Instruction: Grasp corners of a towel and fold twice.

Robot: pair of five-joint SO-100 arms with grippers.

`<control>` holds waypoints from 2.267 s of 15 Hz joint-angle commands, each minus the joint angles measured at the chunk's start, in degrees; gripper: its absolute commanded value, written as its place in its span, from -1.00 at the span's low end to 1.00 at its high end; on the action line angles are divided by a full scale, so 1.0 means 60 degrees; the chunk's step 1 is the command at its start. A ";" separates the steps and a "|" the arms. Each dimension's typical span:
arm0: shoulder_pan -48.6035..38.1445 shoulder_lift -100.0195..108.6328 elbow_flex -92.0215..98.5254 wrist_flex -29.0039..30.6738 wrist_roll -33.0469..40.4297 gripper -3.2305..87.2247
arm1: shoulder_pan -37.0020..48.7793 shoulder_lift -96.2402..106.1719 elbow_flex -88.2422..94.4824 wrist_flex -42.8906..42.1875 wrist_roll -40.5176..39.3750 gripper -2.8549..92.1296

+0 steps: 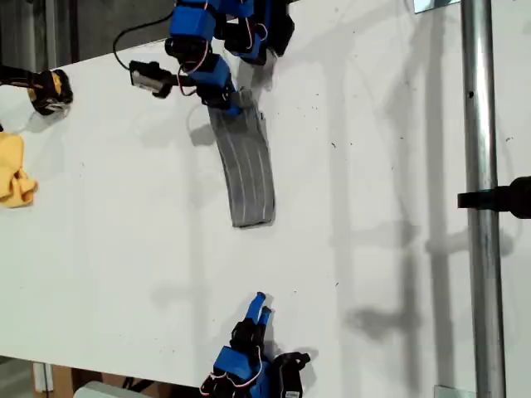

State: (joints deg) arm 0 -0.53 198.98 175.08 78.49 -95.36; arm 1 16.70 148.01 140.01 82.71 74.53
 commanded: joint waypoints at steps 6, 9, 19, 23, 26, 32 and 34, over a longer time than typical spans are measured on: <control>0.0220 0.0073 -0.0352 0.0161 -0.0103 -0.44 | -0.0615 0.6519 0.2358 0.0425 0.2710 -0.94; 0.0132 0.0073 -0.0308 0.0132 0.0029 -0.43 | -0.0601 -0.0322 -0.0542 -0.2476 0.1318 -0.94; 0.0161 0.0073 -0.0293 0.0117 0.0073 -0.42 | -0.1289 -1.2246 -1.0283 -0.2344 -0.0557 -0.68; 0.0161 0.0073 -0.0293 0.0132 0.0000 -0.42 | -0.1450 -1.1250 -1.0708 -0.2563 -0.0967 -0.59; 0.0205 0.0073 -0.0308 0.0146 -0.0029 -0.42 | -0.1509 -1.0400 -1.0620 -0.3135 -0.0967 -0.59; 0.0161 0.0073 -0.0308 0.0161 -0.0103 -0.42 | -0.0747 -0.5273 -0.5991 -0.6768 -0.1333 -0.86; 0.0059 0.0073 -0.0293 0.0073 0.0044 -0.48 | -0.0630 -0.0850 -0.1479 -0.6914 -0.0615 -0.94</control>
State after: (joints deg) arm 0 0.18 198.98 175.08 78.84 -95.27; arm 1 12.57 122.43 114.43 41.92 68.12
